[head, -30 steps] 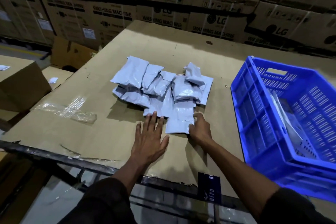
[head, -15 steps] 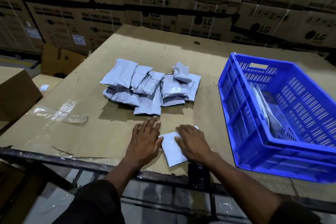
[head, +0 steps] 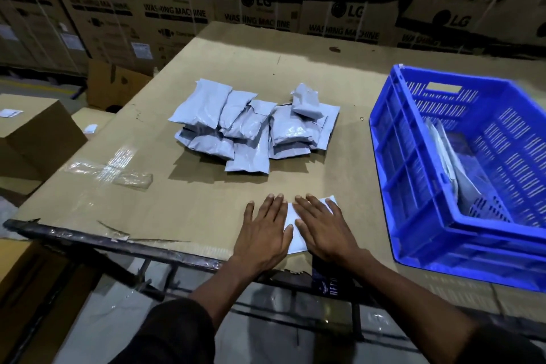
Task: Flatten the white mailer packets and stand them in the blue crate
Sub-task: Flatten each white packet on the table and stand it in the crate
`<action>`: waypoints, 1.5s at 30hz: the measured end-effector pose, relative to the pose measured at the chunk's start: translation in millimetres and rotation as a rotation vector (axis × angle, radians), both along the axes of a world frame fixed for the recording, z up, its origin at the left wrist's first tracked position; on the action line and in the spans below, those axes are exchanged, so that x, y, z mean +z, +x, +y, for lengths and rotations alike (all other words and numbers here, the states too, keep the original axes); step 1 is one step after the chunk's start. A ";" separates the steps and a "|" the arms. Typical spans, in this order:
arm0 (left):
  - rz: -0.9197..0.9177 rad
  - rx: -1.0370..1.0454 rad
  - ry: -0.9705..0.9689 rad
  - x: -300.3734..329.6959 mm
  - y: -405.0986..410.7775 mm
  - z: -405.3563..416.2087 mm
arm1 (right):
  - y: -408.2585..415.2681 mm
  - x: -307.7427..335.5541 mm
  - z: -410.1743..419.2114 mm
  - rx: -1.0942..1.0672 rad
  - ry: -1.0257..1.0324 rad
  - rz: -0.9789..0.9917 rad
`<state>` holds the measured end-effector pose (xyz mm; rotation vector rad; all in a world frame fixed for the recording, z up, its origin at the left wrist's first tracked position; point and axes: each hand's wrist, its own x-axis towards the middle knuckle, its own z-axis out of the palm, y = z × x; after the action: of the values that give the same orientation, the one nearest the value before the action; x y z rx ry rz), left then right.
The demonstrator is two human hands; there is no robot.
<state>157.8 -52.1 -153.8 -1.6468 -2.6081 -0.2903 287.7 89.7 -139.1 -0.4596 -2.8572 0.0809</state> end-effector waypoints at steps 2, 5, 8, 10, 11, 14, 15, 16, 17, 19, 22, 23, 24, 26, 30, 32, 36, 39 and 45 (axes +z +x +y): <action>0.003 0.004 -0.008 -0.5 0.3 0.8 | 1.6 -3.5 -0.7 -0.001 0.022 0.007; -0.016 0.020 0.013 2.4 1.6 5.2 | -0.1 -6.3 -3.2 -0.029 0.024 -0.019; -0.025 0.002 0.019 2.5 5.5 11.7 | -1.4 -9.8 -2.3 -0.042 0.029 -0.052; -0.018 0.009 0.023 0.9 6.9 12.5 | -2.5 -10.2 -1.0 -0.051 0.017 -0.054; -0.011 0.011 0.022 -0.4 7.2 11.8 | -2.6 -10.1 -0.7 -0.054 0.003 -0.055; 0.026 -0.005 0.016 -5.4 6.6 7.5 | -1.6 -10.6 0.5 -0.050 -0.016 -0.055; 0.041 -0.009 0.015 -6.7 6.4 6.4 | -1.2 -10.7 0.8 -0.048 -0.018 -0.050; 0.053 -0.011 0.013 -7.6 5.9 6.2 | -1.4 -9.9 1.5 -0.047 -0.018 -0.046; 0.061 -0.014 0.010 -7.6 5.6 6.7 | -2.2 -9.2 2.5 -0.044 -0.018 -0.047; 0.066 -0.023 -0.002 -6.9 5.5 8.0 | -2.8 -9.6 3.5 -0.034 -0.012 -0.048; 0.051 -0.022 -0.022 -5.1 7.3 8.6 | 0.1 -12.1 3.1 -0.033 -0.004 -0.024; 0.040 -0.017 -0.032 -3.9 8.1 7.6 | 0.3 -11.4 2.5 -0.034 -0.004 -0.026; 0.029 -0.011 -0.044 -3.0 8.5 6.9 | -0.4 -9.6 2.3 -0.034 -0.005 -0.034; 0.013 -0.005 -0.065 -1.3 7.6 7.1 | -3.0 -5.7 4.3 -0.022 -0.020 -0.060; 0.019 -0.030 -0.080 0.3 8.9 6.3 | 6.2 -4.4 11.6 -0.019 -0.039 -0.093; -0.002 -0.006 -0.084 -0.2 9.6 8.6 | 10.3 -4.4 9.7 -0.042 -0.053 -0.096; -0.093 0.020 -0.158 12.3 11.3 12.0 | 7.5 -2.4 8.4 -0.060 -0.087 -0.120; -0.121 0.031 -0.190 22.9 16.3 10.7 | 8.9 -1.1 7.2 -0.065 -0.110 -0.130; -0.074 0.003 -0.195 15.8 11.3 6.4 | 12.3 4.7 13.8 -0.003 -0.130 -0.165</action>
<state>169.1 -45.7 -138.0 -1.7199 -2.7718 -0.1015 300.0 103.5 -134.5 -0.5190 -3.0248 0.2407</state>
